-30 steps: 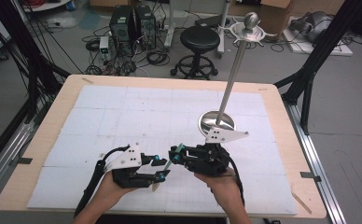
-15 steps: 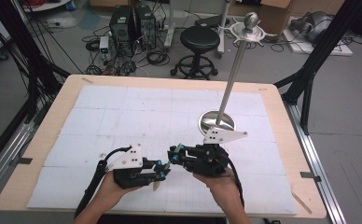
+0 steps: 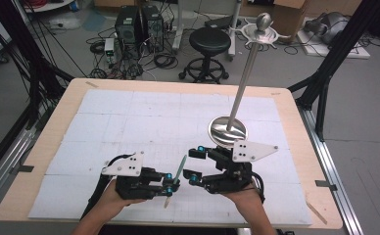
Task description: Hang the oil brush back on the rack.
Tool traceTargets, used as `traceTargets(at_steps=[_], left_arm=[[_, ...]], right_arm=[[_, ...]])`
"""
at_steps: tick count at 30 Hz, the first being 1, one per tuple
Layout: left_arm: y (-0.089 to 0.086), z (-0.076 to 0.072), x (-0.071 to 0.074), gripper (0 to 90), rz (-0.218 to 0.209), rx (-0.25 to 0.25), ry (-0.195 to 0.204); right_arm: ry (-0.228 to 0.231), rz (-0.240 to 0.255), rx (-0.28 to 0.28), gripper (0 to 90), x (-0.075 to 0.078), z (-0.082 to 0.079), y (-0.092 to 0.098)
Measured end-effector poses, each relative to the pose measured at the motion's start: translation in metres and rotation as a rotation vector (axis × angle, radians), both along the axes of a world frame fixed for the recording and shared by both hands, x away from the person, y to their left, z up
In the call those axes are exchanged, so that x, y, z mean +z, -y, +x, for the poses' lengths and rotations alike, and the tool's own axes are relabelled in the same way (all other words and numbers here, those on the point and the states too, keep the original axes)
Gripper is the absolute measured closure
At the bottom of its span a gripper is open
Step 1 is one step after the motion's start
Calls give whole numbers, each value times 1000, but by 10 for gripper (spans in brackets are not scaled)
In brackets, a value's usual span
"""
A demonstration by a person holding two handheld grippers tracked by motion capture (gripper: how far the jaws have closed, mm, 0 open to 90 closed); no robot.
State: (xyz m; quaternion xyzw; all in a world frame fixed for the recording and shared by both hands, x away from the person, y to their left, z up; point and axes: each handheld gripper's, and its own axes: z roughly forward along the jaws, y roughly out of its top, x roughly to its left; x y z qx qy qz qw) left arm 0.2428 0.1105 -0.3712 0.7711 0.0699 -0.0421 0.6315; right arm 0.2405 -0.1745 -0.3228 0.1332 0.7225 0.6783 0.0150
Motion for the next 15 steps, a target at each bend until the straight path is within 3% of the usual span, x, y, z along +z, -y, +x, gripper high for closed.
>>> traceTargets(at_steps=[8, 15], left_arm=[[0, -1, 0, 816, -13, -68, -5], [0, -2, 0, 815, -12, -85, -3]], right_arm=[[16, 29, 140, 506, -2, 4, -4], [51, 38, 188, 649, -2, 4, -12]])
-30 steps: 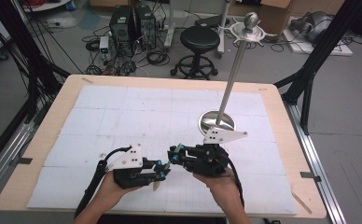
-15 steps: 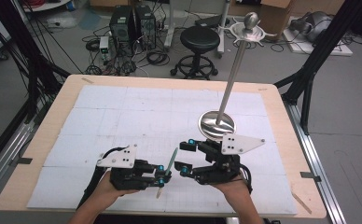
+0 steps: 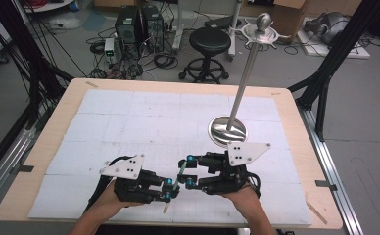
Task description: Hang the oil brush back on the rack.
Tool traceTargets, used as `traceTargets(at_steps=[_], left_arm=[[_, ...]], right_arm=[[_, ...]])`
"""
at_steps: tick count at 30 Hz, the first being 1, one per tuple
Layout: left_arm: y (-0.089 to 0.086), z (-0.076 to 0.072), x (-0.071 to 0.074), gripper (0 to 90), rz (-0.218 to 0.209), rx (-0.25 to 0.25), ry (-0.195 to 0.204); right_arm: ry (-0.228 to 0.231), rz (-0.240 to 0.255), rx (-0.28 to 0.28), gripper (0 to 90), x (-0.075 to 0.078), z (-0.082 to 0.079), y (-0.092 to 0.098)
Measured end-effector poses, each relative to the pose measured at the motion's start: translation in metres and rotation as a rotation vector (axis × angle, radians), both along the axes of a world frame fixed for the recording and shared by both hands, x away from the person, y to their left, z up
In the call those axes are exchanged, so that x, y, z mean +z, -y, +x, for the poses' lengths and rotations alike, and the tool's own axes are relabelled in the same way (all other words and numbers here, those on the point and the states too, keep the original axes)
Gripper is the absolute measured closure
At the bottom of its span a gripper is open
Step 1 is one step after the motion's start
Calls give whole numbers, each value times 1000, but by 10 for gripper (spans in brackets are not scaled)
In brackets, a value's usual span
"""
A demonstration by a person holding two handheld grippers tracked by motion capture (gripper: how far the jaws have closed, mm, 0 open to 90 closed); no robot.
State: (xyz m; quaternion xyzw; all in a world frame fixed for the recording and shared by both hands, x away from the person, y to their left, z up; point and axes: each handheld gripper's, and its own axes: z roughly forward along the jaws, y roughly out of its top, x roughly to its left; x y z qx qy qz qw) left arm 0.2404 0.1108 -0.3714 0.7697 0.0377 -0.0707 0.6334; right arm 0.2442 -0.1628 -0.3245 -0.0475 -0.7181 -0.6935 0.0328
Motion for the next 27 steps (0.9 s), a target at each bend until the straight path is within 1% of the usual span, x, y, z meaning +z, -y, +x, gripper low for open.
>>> traceTargets(at_steps=[2, 4, 9, 11, 13, 15, 16, 17, 19, 22, 25, 26, 27], left_arm=[[0, 0, 0, 814, 2, -1, -2], [0, 0, 0, 812, 1, 1, -1], [0, 0, 0, 802, -7, 11, 3], [0, 0, 0, 726, -10, 28, -7], [0, 0, 0, 608, -20, 49, -10], [-1, -1, 1, 580, -19, 69, 5], [-1, -1, 1, 552, -15, 85, 6], [-1, -2, 1, 542, -11, 97, 4], [0, -2, 1, 538, 4, 127, 22], [1, -3, 0, 541, 22, 167, 45], [3, -3, 0, 558, 32, 216, 58], [4, -4, 1, 572, 35, 230, 65], [4, -4, 1, 586, 40, 241, 73]], right_arm=[[0, 3, 12, 707, 0, 0, -1], [6, 7, 24, 742, 0, 0, -1], [-24, 21, 44, 767, 0, 1, 0], [-39, 21, 47, 769, 0, 1, 1], [-61, 29, 42, 769, -1, 1, 1], [-73, 39, 21, 769, 0, 2, 3], [-80, 40, 4, 769, 0, 2, 3], [-90, 36, -14, 769, 0, 2, 4], [-99, 26, -58, 769, 1, 2, 3], [-110, 11, -112, 768, 1, 1, 3], [-123, -1, -160, 768, 2, 2, 3], [-130, -4, -171, 768, 2, 2, 3], [-127, -4, -178, 768, 2, 2, 4]])
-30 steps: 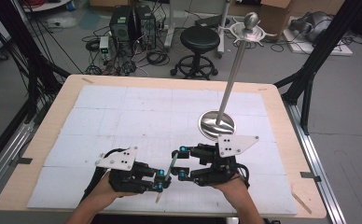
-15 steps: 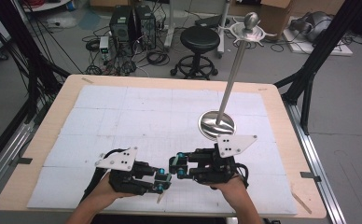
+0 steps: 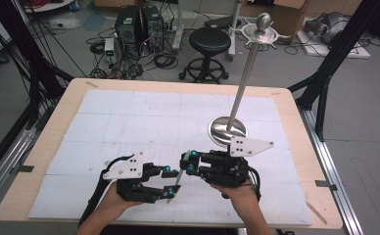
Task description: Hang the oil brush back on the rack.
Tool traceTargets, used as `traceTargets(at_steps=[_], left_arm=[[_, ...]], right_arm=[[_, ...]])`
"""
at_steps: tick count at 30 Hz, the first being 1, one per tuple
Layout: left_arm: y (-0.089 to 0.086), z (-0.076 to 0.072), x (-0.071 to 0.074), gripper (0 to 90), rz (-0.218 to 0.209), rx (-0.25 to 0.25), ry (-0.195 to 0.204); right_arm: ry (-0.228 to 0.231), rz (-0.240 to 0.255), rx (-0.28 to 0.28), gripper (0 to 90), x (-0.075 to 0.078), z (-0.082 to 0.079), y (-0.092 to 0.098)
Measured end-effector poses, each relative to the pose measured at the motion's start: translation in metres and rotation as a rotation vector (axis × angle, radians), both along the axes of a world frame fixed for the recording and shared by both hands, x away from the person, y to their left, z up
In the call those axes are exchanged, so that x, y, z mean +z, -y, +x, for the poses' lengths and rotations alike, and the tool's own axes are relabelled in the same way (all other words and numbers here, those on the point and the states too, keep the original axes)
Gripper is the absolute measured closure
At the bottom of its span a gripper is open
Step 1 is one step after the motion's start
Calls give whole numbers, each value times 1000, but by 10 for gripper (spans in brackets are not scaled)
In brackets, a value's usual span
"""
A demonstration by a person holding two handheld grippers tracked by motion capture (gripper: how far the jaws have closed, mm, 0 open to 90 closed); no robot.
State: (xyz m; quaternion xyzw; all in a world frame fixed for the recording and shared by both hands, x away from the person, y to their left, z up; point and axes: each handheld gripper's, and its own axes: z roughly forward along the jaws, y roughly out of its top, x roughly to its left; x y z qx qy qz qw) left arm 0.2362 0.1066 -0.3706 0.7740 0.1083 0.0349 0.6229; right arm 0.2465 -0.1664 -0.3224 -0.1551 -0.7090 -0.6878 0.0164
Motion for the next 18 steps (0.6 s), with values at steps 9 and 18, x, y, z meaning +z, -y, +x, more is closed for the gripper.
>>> traceTargets(at_steps=[9, 18], left_arm=[[7, 0, -2, 722, 39, 44, 8], [8, 2, -3, 838, 59, 55, -12]], right_arm=[[-42, -1, -94, 767, 0, 1, 0], [-48, -13, -86, 733, 0, 0, 1]])
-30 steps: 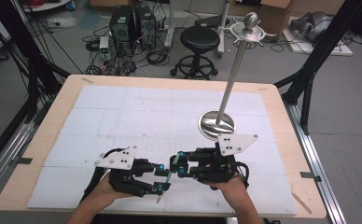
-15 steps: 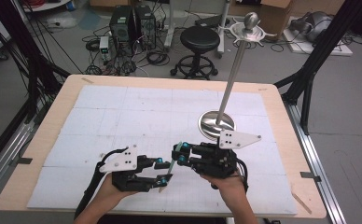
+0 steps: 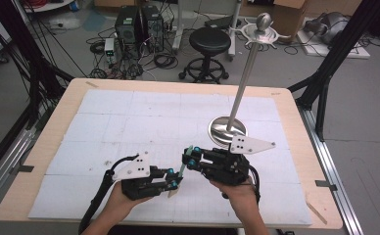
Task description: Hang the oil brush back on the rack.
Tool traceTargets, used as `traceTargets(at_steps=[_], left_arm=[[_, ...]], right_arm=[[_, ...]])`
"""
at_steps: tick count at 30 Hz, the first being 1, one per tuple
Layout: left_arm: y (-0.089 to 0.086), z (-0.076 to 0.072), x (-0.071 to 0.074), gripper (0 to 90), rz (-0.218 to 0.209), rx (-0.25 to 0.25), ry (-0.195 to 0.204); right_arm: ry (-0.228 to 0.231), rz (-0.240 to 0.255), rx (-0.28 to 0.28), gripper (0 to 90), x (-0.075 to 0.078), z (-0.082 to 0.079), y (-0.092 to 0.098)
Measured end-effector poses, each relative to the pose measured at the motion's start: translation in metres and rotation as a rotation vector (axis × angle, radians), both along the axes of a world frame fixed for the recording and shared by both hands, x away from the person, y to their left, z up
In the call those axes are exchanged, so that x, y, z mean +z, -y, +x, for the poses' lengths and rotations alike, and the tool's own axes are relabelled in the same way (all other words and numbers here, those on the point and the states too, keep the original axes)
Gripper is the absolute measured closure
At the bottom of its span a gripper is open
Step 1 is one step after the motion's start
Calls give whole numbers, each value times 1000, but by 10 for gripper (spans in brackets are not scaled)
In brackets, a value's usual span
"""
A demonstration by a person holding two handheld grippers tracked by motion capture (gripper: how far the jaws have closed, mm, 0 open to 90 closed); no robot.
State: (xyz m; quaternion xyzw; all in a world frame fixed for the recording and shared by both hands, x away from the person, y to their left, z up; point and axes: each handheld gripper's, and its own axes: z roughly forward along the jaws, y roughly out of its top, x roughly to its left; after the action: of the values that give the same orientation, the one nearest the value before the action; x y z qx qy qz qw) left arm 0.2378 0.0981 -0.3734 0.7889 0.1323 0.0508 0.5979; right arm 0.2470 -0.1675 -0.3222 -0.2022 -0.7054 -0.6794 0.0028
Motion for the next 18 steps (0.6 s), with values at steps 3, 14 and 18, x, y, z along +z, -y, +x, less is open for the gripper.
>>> traceTargets(at_steps=[3, 14, 18], left_arm=[[0, 0, 0, 839, -16, -36, -5], [-7, 2, 3, 840, -111, -177, -37], [-8, 2, 3, 840, -117, -209, -45]], right_arm=[[10, 20, 23, 498, 0, 1, -1], [124, 30, 185, 568, -2, 3, 2], [138, 33, 219, 649, -3, 3, 0]])
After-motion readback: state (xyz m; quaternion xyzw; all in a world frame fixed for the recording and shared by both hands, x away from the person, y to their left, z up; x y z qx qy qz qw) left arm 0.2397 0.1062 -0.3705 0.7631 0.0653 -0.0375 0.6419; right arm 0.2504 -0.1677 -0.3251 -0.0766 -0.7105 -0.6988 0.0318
